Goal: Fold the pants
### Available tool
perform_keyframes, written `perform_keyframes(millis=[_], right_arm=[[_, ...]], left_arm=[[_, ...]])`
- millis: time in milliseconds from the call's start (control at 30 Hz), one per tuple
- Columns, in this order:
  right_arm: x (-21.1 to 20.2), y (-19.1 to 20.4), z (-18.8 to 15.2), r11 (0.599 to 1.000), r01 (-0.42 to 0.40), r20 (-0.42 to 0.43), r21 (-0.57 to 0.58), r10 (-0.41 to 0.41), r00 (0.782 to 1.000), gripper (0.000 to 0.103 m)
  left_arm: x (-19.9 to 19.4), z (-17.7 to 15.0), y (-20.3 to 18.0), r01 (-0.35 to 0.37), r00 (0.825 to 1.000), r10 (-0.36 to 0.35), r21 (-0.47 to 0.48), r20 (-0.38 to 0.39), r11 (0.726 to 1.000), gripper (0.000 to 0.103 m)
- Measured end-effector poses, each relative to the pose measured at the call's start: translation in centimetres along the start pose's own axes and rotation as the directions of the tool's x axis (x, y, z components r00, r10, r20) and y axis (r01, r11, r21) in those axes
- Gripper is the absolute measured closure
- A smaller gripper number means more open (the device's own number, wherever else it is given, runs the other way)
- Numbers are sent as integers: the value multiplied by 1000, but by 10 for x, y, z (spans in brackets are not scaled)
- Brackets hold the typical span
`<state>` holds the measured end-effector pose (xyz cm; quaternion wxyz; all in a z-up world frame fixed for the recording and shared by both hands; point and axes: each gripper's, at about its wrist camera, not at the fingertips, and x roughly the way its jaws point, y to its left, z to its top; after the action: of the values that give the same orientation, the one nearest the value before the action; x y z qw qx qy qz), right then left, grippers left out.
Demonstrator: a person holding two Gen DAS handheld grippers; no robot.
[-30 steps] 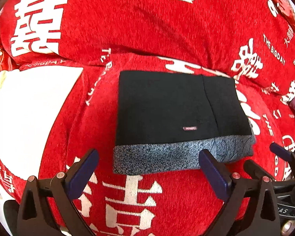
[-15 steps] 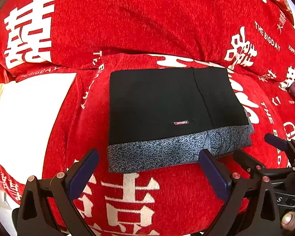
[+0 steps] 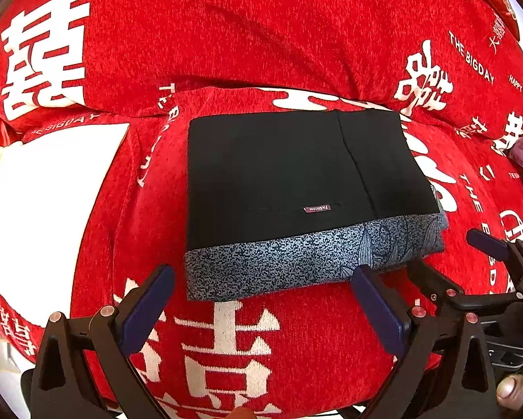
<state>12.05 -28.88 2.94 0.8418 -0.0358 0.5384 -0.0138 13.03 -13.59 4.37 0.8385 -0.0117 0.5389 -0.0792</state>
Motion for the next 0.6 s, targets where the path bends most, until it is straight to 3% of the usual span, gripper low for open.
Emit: perform_keyframes(millis=[600], right_arm=[[1, 2, -3, 1000, 15, -10, 4, -15, 1000, 0]], left_arm=[[2, -4, 1, 19, 1000, -19, -2, -15, 1000, 2]])
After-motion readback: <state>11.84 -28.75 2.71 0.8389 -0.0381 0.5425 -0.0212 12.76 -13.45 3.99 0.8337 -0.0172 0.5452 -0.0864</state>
